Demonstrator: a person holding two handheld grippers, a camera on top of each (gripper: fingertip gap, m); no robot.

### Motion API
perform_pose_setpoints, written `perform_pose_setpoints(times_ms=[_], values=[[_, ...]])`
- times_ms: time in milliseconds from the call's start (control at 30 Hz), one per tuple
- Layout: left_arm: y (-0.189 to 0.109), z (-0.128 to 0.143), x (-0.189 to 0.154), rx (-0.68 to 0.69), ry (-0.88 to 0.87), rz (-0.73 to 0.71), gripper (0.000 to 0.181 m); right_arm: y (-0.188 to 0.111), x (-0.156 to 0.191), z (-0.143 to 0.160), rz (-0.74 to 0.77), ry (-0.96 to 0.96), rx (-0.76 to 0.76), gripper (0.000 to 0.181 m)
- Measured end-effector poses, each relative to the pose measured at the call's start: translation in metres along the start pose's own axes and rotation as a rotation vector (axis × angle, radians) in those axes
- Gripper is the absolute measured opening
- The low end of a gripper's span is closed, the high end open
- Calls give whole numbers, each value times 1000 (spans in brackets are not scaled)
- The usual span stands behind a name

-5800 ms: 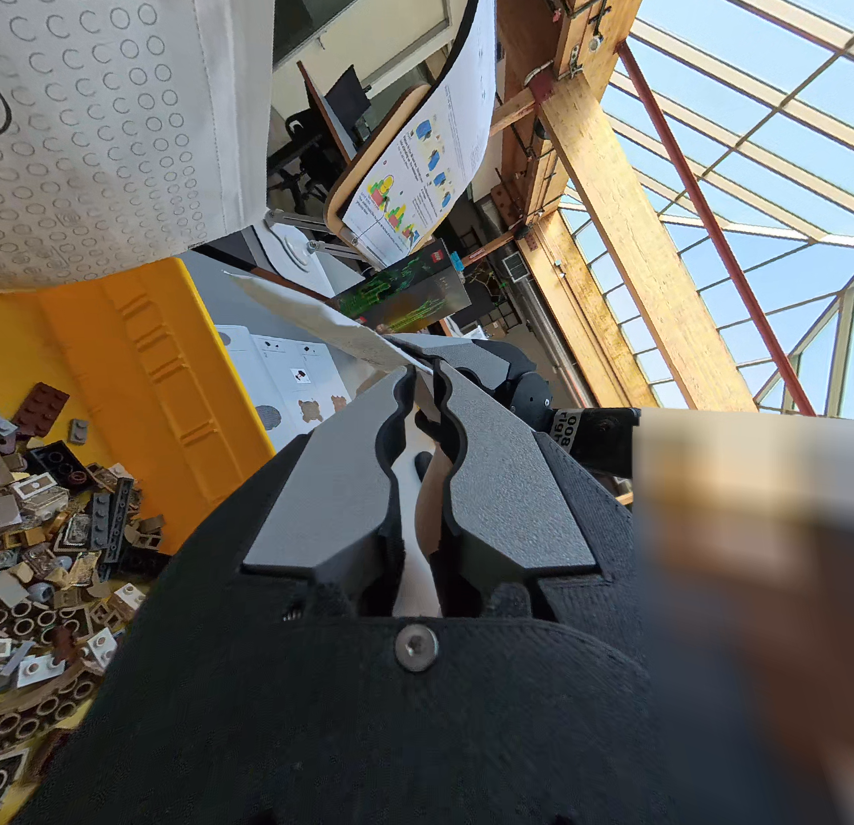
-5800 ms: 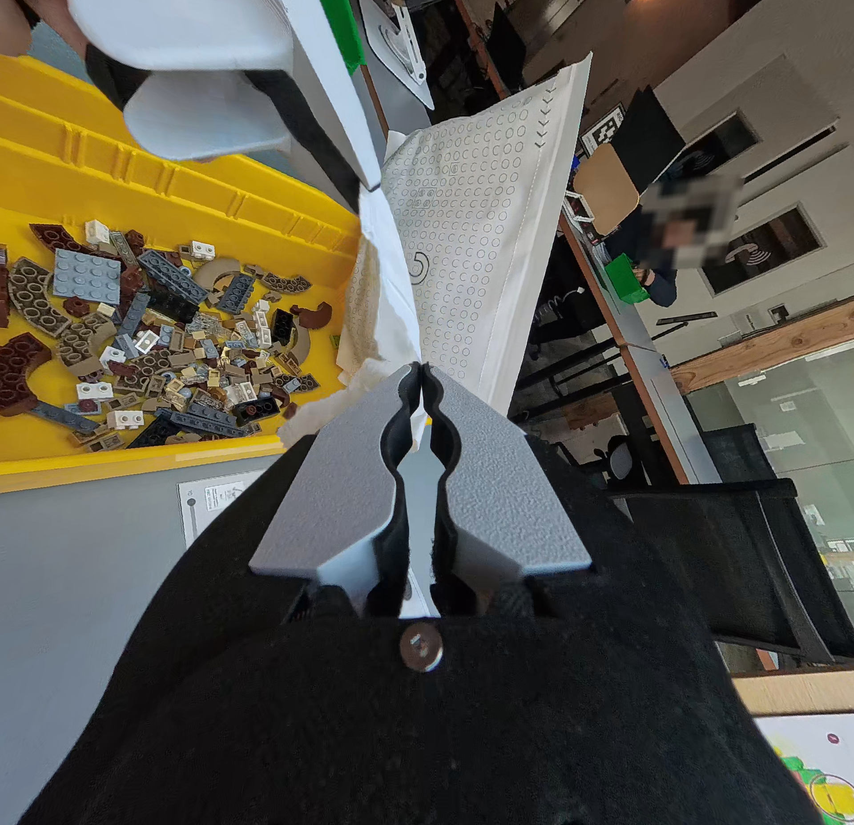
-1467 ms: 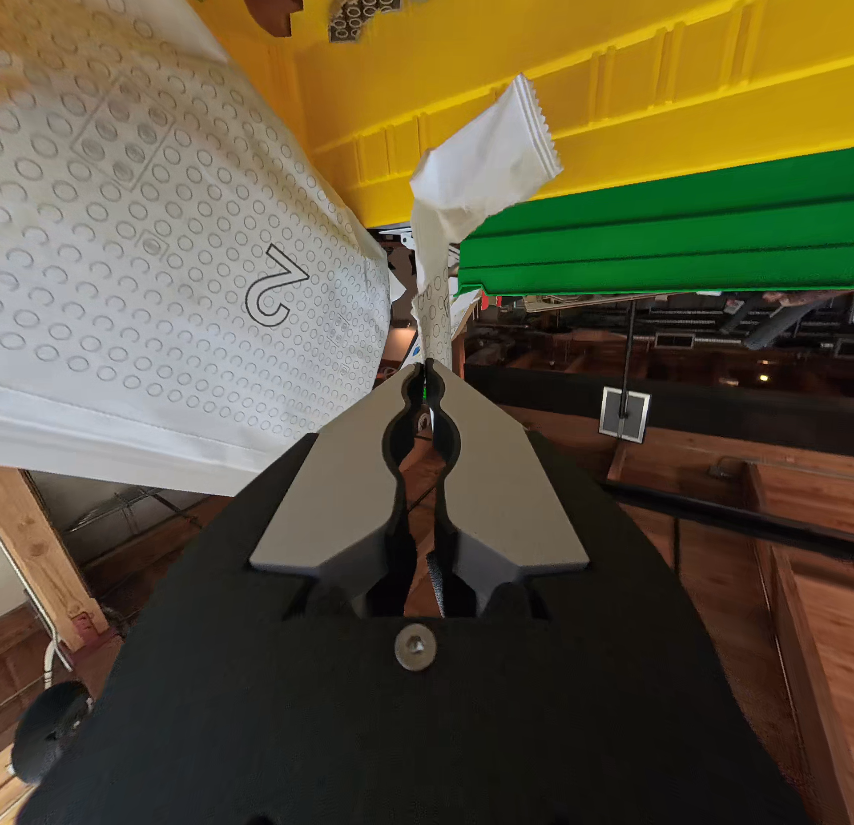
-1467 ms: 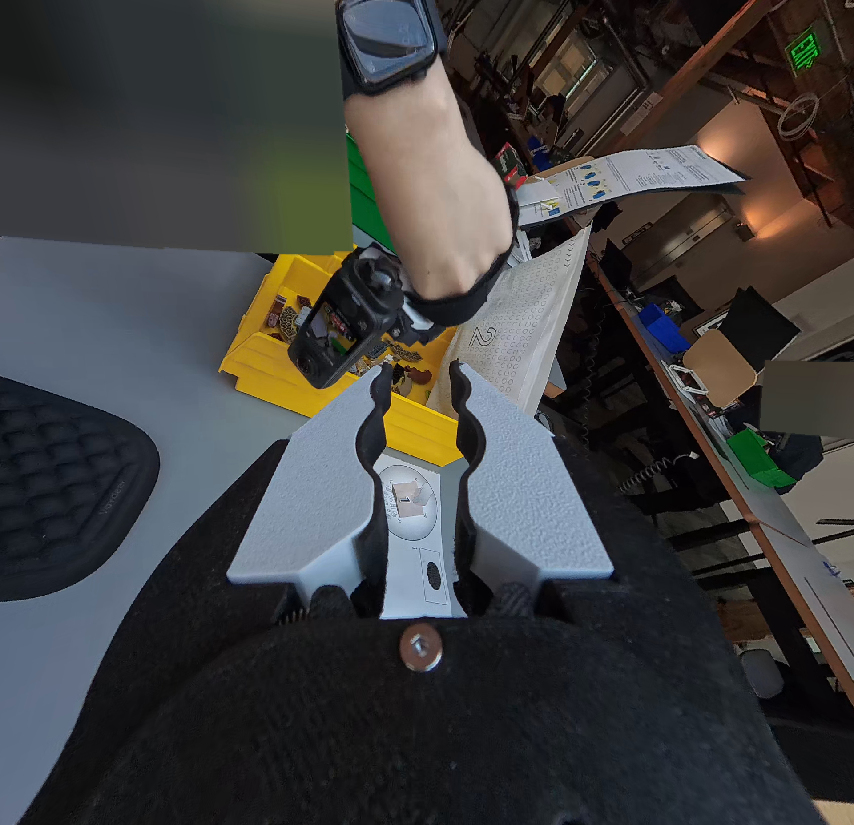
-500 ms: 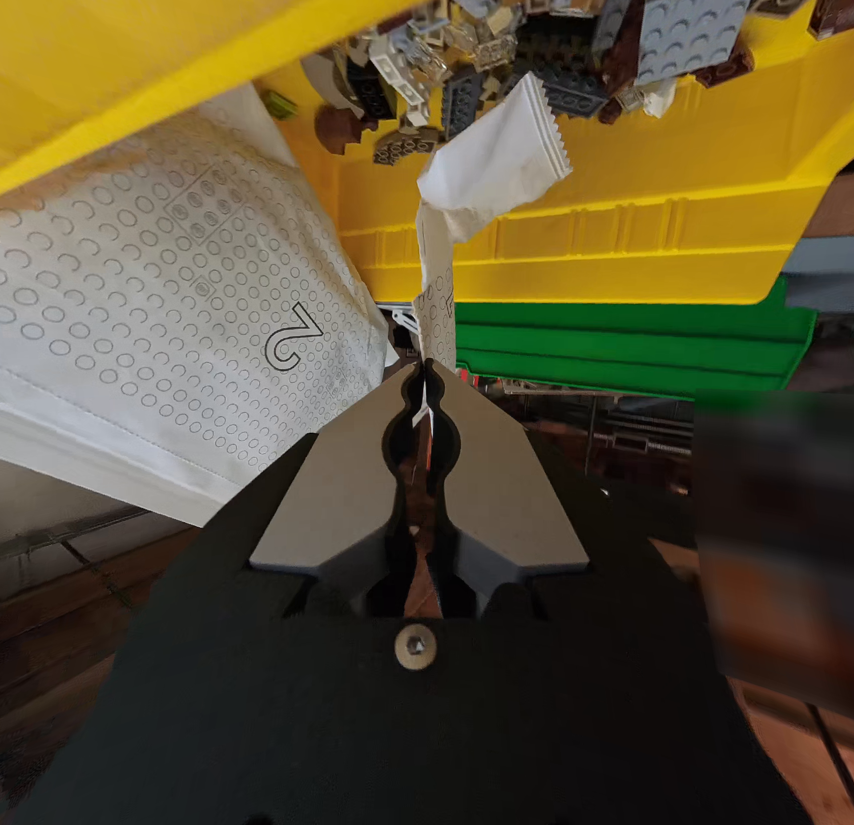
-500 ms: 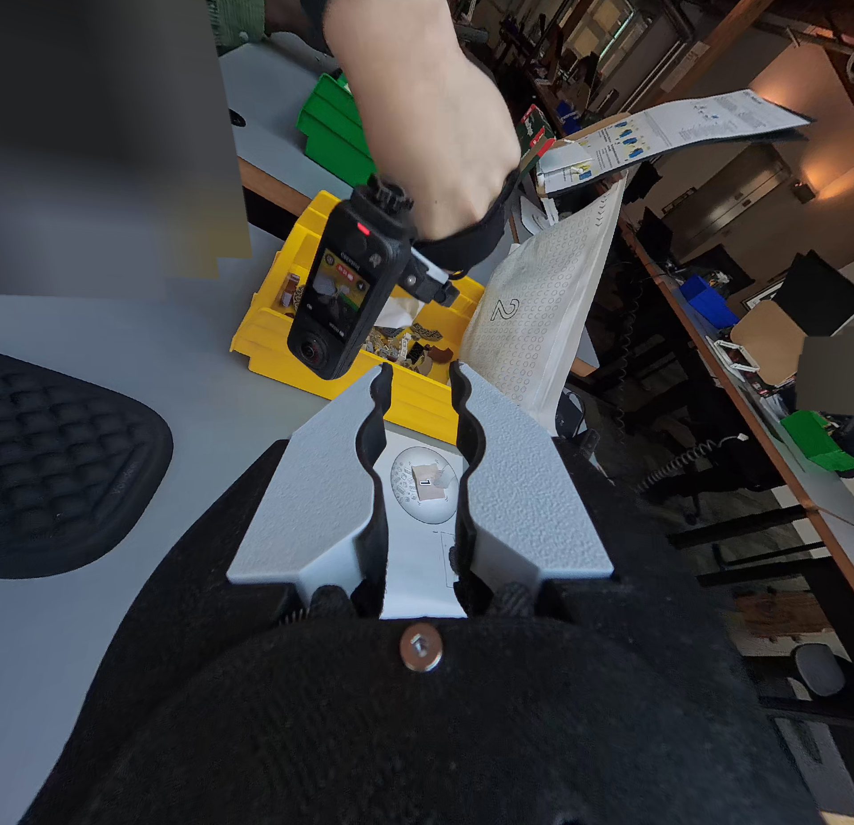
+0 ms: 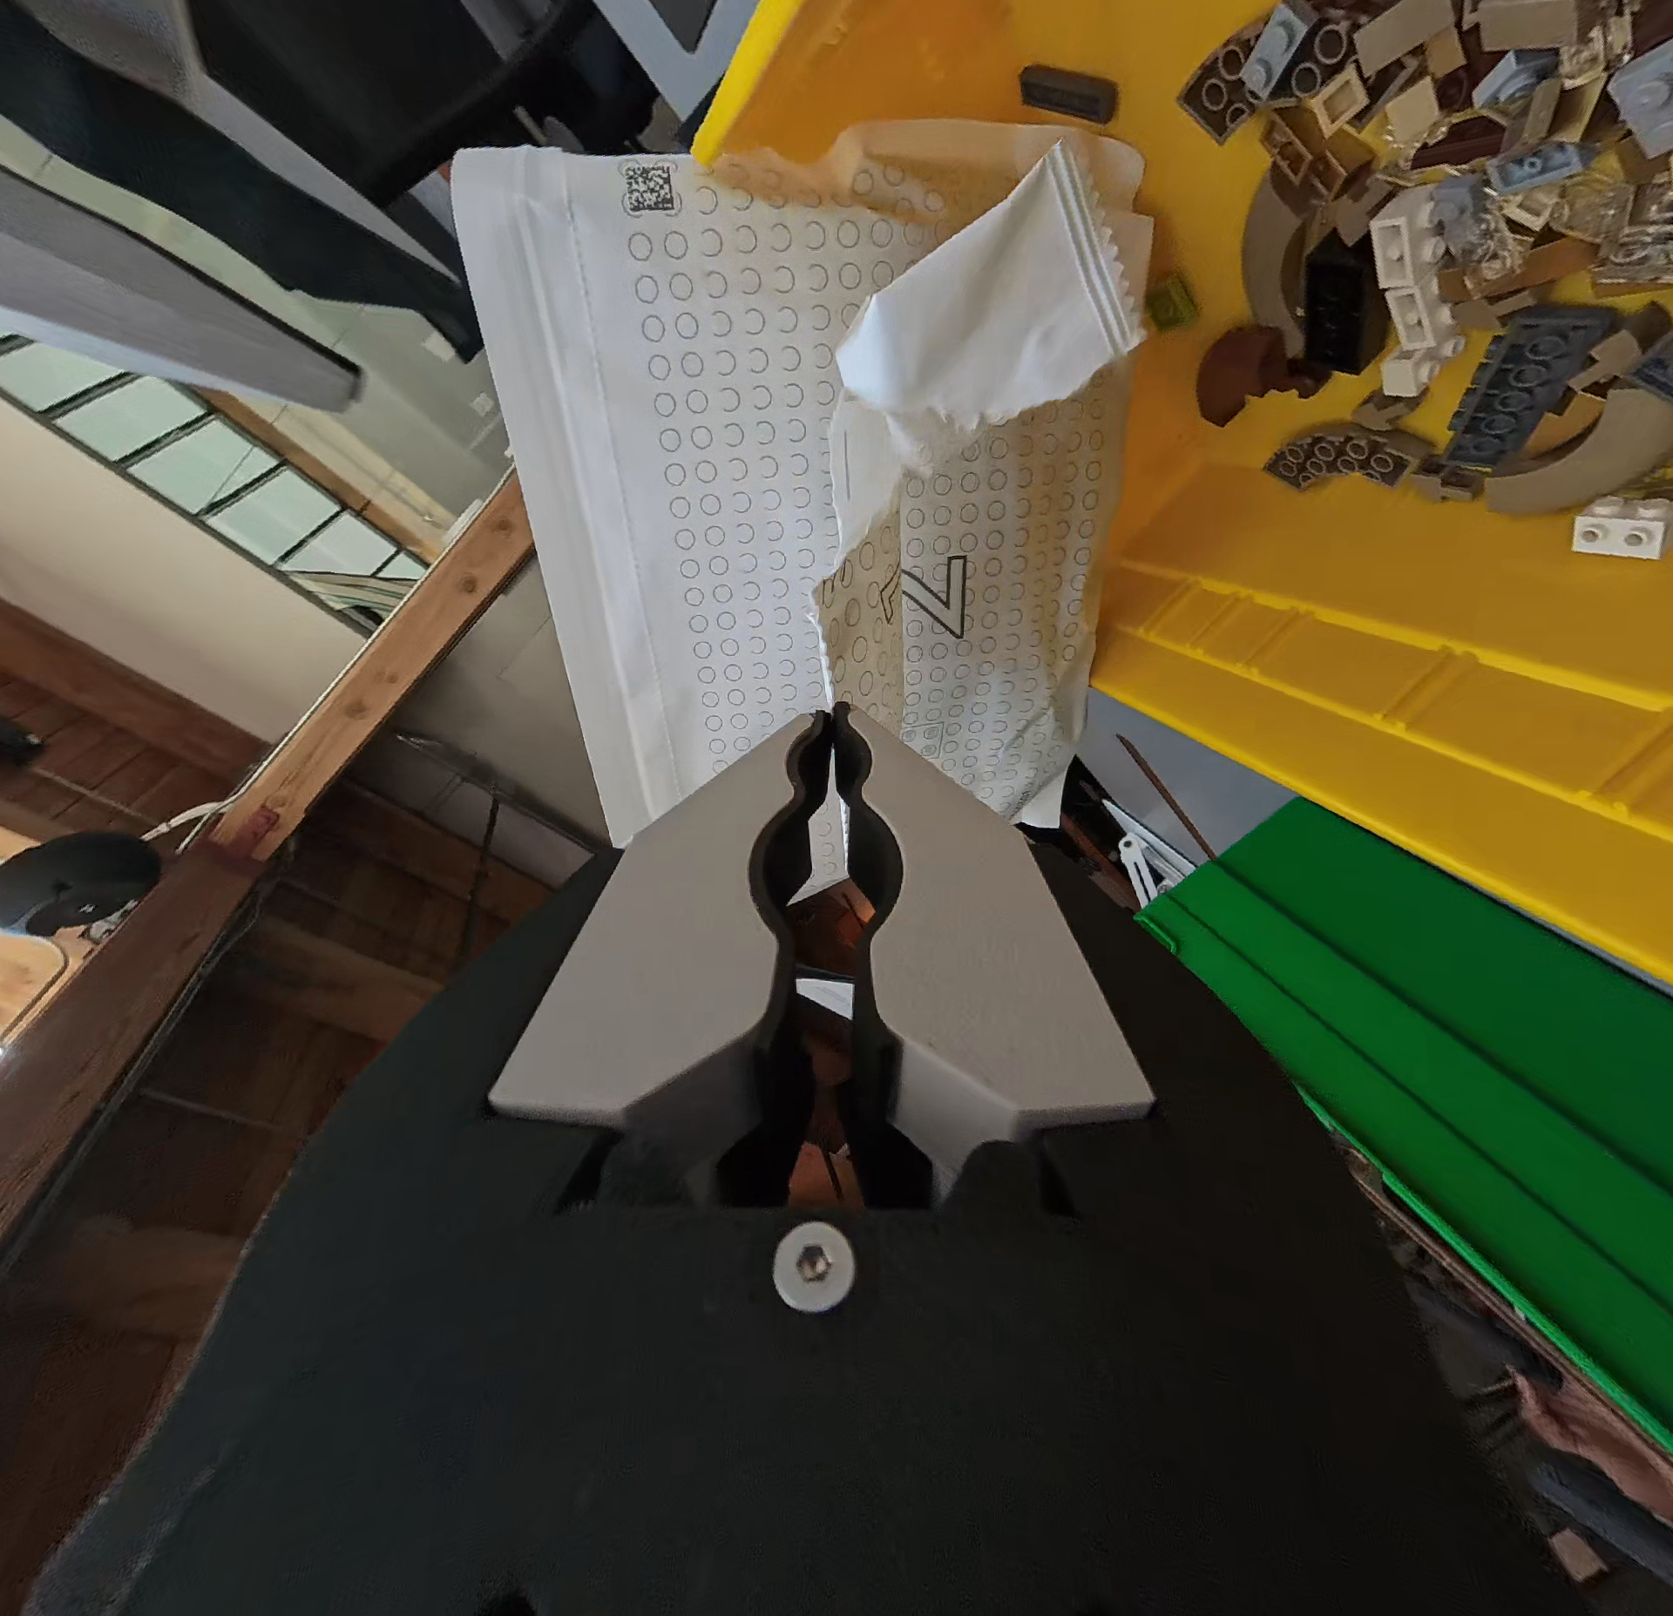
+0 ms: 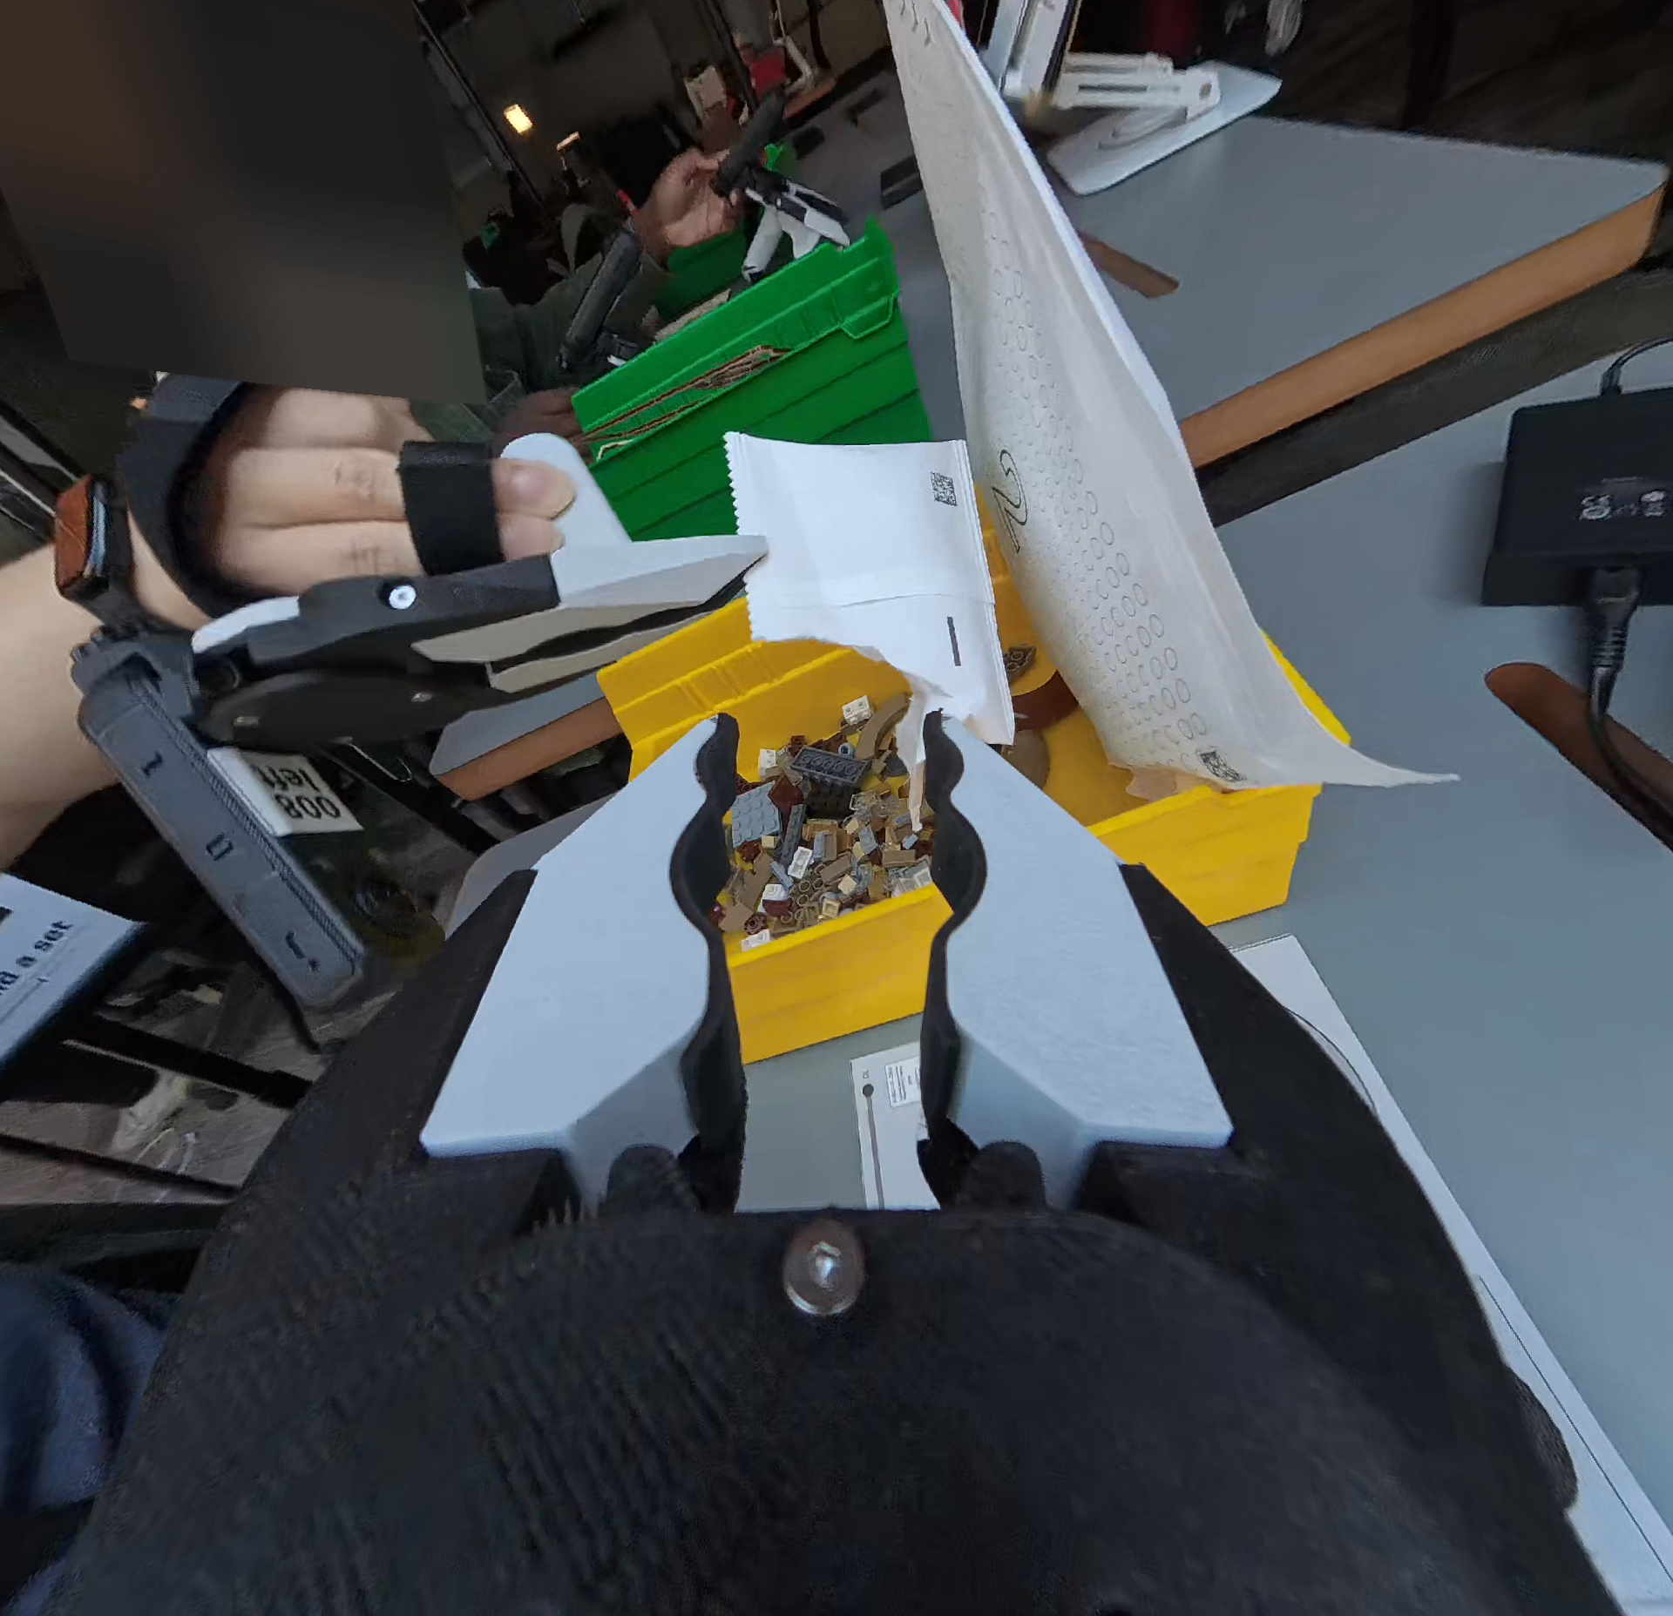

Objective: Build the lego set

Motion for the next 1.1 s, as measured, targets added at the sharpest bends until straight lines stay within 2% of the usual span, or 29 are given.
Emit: perform_pose_setpoints(times_ms=[100, 233, 300, 500, 633, 667, 800, 867, 1000, 1100], values=[[-2, 1, -8, -3, -35, -59, 0, 29, -3, -5, -7, 9, 107, 46], [-8, 8, -21, -4, -55, -74, 0, 48, -3, 0, 48, -292, 233, 50], [-15, 10, -19, -22, -69, -108, 0, 56, -5, 8, 42, -363, 293, 53], [-36, 11, -10, -45, -38, -194, 0, 60, 8, 12, -191, -226, 326, 62], [-51, 14, -3, -59, -28, -259, 0, 56, 6, 4, -243, -79, 289, 65], [-53, 15, -2, -58, -25, -263, 0, 56, 7, 5, -268, -67, 294, 70], [-60, 19, 2, -58, -12, -285, 0, 51, 16, 16, -296, -225, 285, 83], [-64, 18, 5, -69, -3, -308, 0, 52, 19, 21, -326, -205, 297, 88], [-71, 17, 14, -77, 4, -345, 0, 54, 20, 24, -388, -87, 313, 86], [-72, 17, 16, -75, -9, -351, 0, 55, 25, 23, -424, -80, 292, 62]])
Point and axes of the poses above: each gripper's, where its closed fingertips meet, y out along the fingers, z out of its underside, x = y × z across the jaws, the point moved 3 cm from there along -y, back along the fingers, and after that the axes turned 1 degree about -y, right-handed, at the moved point
